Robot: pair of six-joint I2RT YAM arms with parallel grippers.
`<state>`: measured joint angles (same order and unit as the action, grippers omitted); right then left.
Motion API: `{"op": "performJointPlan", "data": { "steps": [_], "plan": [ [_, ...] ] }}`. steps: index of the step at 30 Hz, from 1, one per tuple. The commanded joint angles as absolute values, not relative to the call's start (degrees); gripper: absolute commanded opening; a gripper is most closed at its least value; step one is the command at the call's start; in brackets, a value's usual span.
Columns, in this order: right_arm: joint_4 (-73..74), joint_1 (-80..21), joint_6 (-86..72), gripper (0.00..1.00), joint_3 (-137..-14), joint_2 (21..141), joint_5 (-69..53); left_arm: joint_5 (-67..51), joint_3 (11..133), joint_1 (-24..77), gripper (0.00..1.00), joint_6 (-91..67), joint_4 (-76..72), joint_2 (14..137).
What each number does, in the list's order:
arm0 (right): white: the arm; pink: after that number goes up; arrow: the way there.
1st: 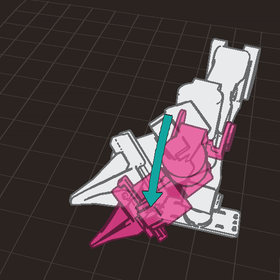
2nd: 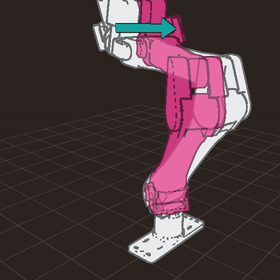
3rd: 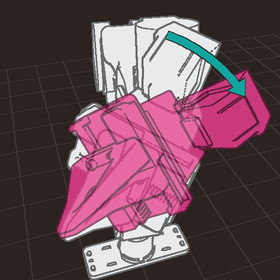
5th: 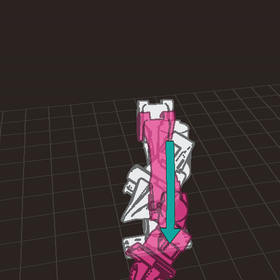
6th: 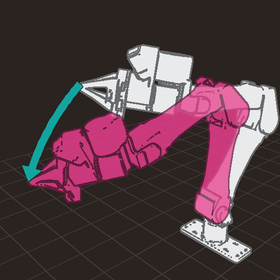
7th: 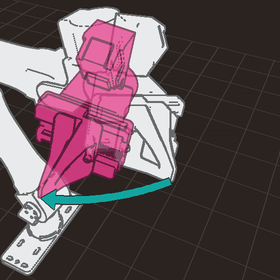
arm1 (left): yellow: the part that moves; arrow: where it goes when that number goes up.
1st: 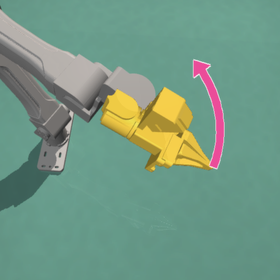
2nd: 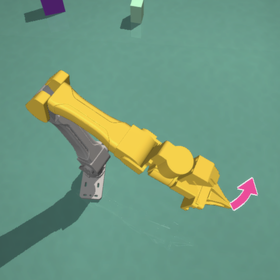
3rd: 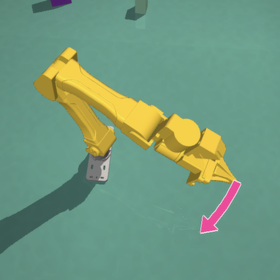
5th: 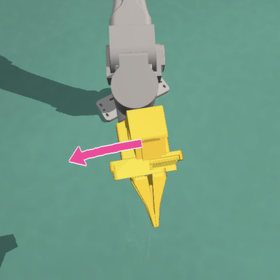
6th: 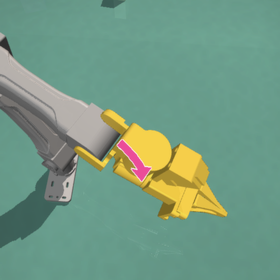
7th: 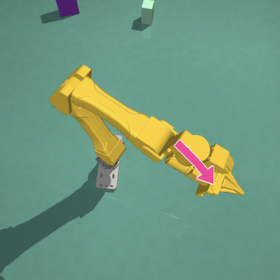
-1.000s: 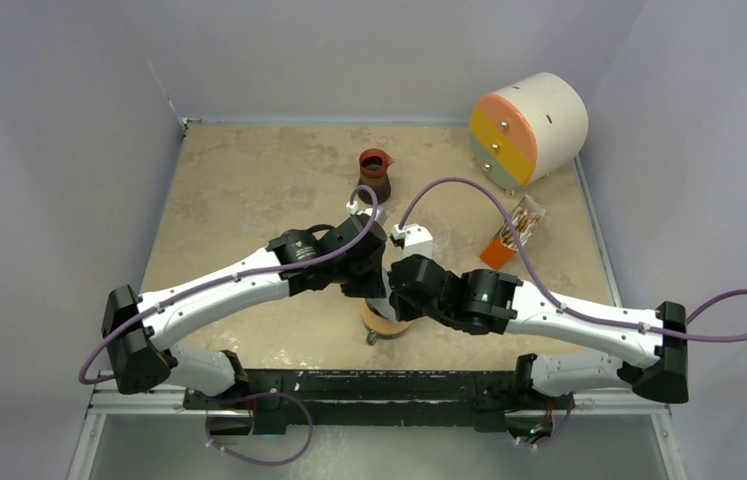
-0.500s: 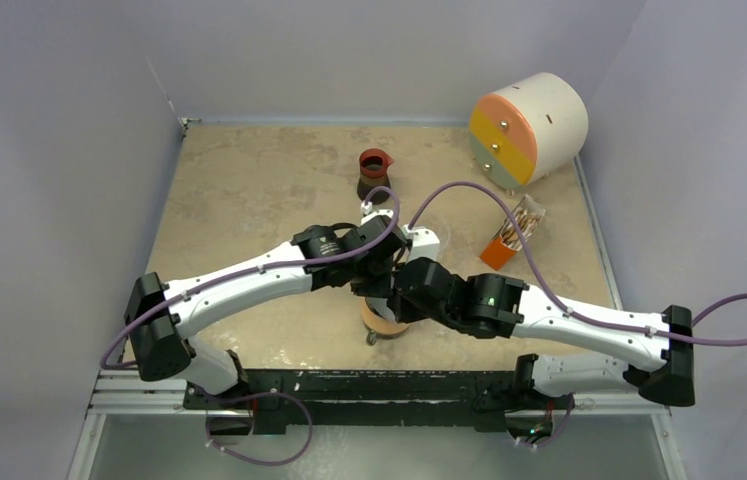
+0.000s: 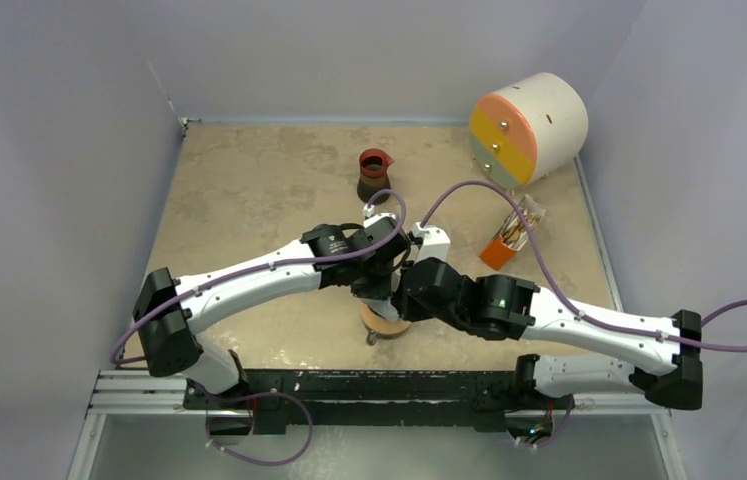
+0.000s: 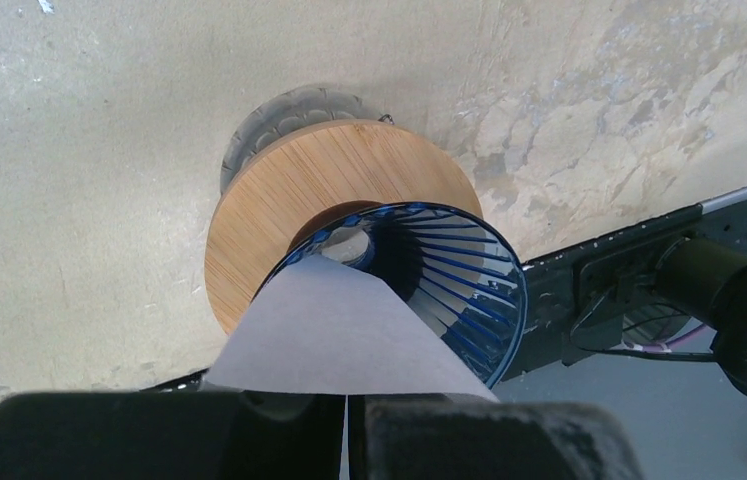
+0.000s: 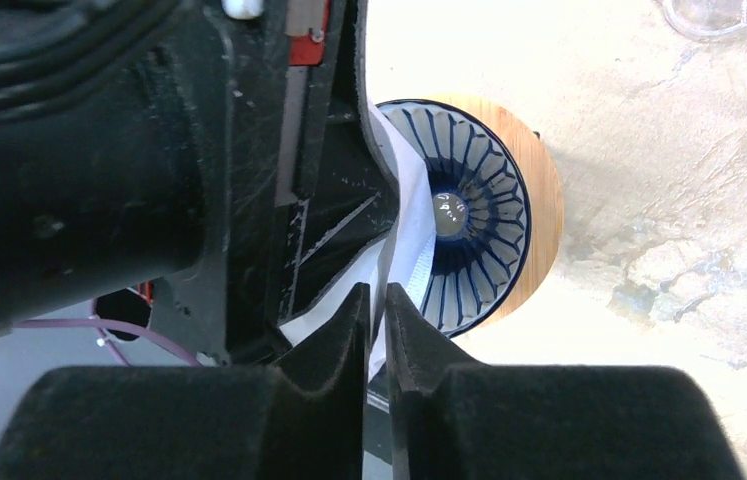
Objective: Place the coffee filter in the dripper
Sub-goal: Place the coffee filter in the coffee dripper.
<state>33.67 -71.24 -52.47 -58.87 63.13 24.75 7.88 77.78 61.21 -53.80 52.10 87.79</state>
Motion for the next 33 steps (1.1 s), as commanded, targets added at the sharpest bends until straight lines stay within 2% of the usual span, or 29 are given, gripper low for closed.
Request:
{"op": "performJointPlan", "data": {
  "steps": [1,6,11,20,28,33],
  "plan": [
    [34.6,-71.62,-53.56,0.16,-58.97,61.0,27.32,8.79,80.36,61.48,0.0,-52.6,53.34,88.95],
    [36.52,-71.63,-54.04,0.28,-59.11,59.17,28.79,9.08,81.18,61.44,0.0,-52.33,53.75,89.71],
    [37.92,-71.6,-54.27,0.33,-58.56,56.02,30.45,9.3,82.93,61.44,0.0,-51.24,55.04,90.79],
    [43.52,-71.63,-55.54,0.34,-57.13,49.89,34.05,9.5,86.74,61.44,0.0,-49.7,58.77,92.48],
    [46.65,-71.63,-57.33,0.35,-55.03,44.56,36.97,8.54,87.31,61.44,0.14,-49.31,59.09,94.2],
    [46.75,-71.55,-57.98,0.35,-53.52,42.69,37.13,8.53,88.54,61.44,0.18,-48.83,60.01,94.85]
  ]
}}
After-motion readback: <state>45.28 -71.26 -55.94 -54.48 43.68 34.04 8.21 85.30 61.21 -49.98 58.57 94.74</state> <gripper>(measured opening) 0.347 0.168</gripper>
